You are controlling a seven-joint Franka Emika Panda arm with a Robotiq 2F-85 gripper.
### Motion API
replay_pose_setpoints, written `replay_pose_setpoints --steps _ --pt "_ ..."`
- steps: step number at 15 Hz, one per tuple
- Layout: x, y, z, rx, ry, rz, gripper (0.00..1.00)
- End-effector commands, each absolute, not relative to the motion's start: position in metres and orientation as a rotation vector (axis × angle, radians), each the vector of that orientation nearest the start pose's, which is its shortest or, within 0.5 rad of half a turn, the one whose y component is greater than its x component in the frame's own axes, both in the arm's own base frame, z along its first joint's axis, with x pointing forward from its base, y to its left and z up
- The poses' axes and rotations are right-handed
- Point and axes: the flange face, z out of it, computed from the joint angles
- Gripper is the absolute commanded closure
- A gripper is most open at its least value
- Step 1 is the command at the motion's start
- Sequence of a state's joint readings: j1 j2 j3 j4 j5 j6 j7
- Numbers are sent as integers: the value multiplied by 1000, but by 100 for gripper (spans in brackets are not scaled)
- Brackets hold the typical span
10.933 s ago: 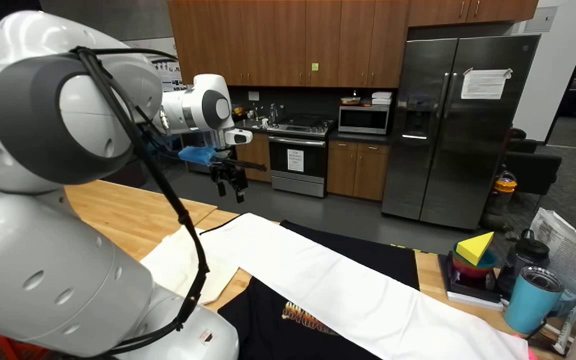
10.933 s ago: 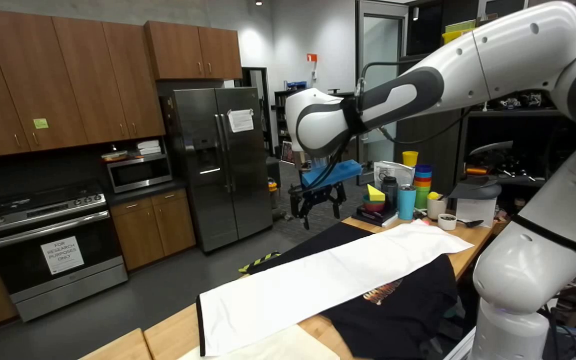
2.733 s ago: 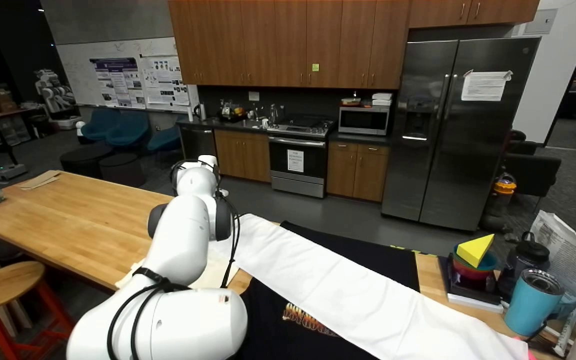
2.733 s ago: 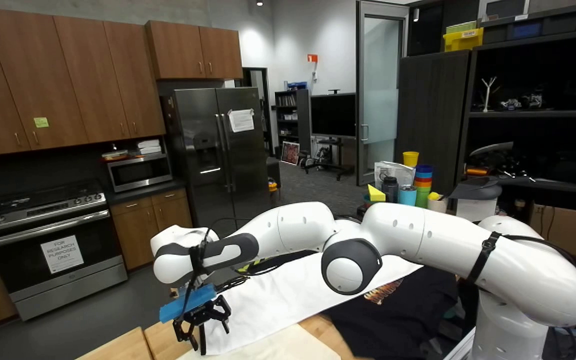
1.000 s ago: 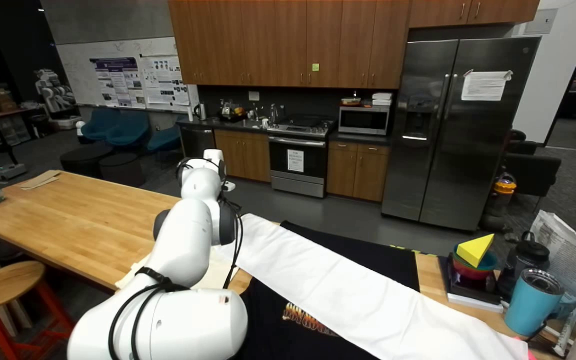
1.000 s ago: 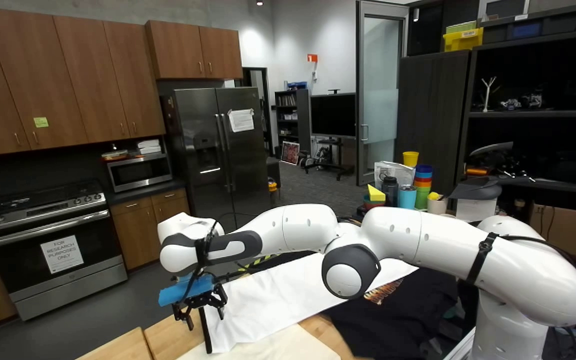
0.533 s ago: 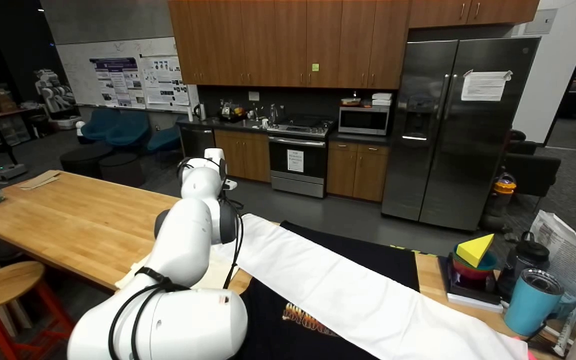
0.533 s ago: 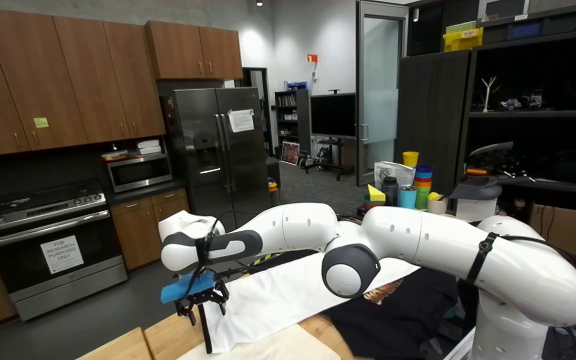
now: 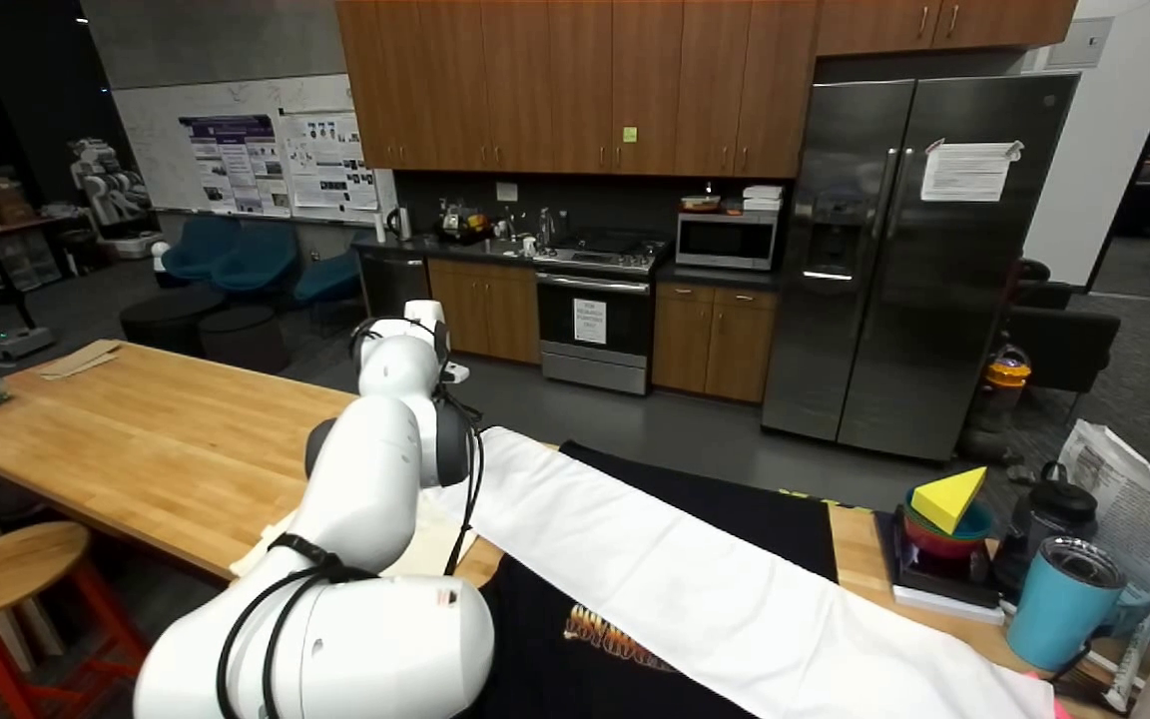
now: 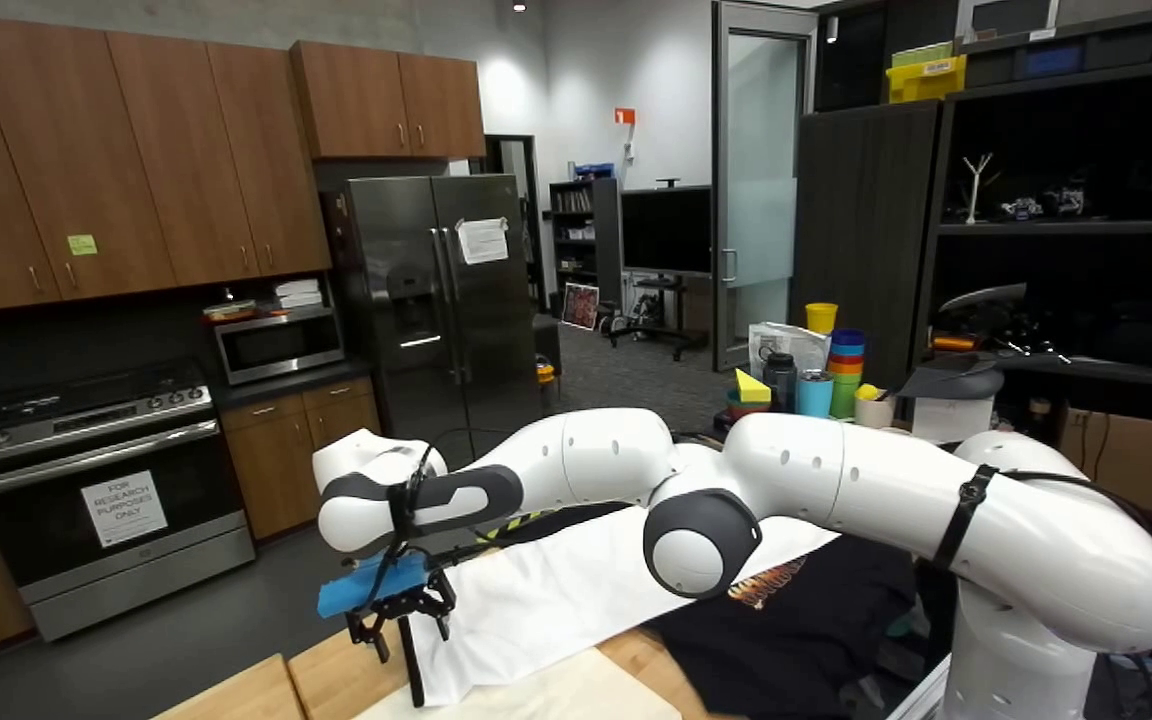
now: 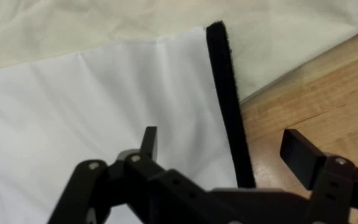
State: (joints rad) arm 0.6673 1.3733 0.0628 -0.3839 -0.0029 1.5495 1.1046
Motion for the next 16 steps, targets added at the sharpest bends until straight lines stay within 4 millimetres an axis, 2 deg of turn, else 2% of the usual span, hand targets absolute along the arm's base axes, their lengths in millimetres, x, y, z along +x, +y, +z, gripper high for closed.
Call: replay_pose_setpoints --steps 1,7,10,16 --pt "606 506 206 -3097 635 319 0" --pt "593 522 194 -3031 571 394 0" --pt "589 529 197 -3030 565 395 0" --pt "589 529 223 -3069 608 337 0"
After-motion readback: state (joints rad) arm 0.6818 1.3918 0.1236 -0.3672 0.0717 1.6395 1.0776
